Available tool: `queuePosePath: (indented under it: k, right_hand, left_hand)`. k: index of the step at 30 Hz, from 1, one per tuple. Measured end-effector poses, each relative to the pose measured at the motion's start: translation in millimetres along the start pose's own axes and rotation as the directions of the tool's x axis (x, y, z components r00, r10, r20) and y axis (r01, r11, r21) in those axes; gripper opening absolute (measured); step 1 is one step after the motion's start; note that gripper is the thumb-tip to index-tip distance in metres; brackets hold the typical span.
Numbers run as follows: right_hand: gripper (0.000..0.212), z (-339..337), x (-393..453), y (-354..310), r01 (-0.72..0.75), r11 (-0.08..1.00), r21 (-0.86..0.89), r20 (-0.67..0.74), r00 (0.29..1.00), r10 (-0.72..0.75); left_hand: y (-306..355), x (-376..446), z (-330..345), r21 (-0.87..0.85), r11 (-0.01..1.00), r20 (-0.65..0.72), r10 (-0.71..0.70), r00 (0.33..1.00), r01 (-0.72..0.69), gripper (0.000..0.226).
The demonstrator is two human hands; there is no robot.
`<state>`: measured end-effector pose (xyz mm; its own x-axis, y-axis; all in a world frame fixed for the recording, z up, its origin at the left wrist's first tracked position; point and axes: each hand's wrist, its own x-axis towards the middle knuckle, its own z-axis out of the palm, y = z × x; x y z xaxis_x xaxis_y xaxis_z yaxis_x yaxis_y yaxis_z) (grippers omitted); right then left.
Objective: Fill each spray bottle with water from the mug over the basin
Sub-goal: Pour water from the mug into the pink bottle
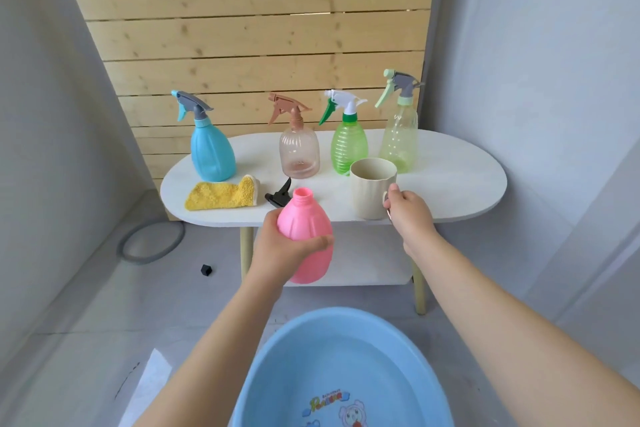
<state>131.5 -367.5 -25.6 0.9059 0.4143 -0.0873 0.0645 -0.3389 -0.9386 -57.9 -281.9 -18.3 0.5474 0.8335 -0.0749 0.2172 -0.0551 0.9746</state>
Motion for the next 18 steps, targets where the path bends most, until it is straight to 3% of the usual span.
queuePosePath:
  k: [6,12,16,18]
  right_hand:
    - [0.047,8.2,26.8,-2.2,0.004,0.976,-0.219,0.004,1.0,-0.003]
    - [0.05,1.8,24.0,0.9,0.035,0.947,-0.318,-0.05,0.997,-0.054]
    - [0.047,-17.6,-21.1,-5.3,0.238,0.901,-0.363,-0.106,0.95,-0.293]
    - [0.037,-24.4,-40.3,-7.4,0.394,0.889,-0.232,0.017,0.916,-0.401]
  left_hand:
    - [-10.9,2.7,6.6,-0.008,1.0,0.028,-0.02,0.999,0.02,0.067]
    - [-11.4,1.7,10.4,-0.002,0.999,0.067,-0.045,0.997,0.045,0.07]
    - [-1.6,-4.8,1.8,-0.001,0.999,0.116,-0.047,0.992,0.047,0.076]
    - [4.0,-9.4,-4.4,0.006,0.999,0.148,-0.042,0.988,0.042,0.081]
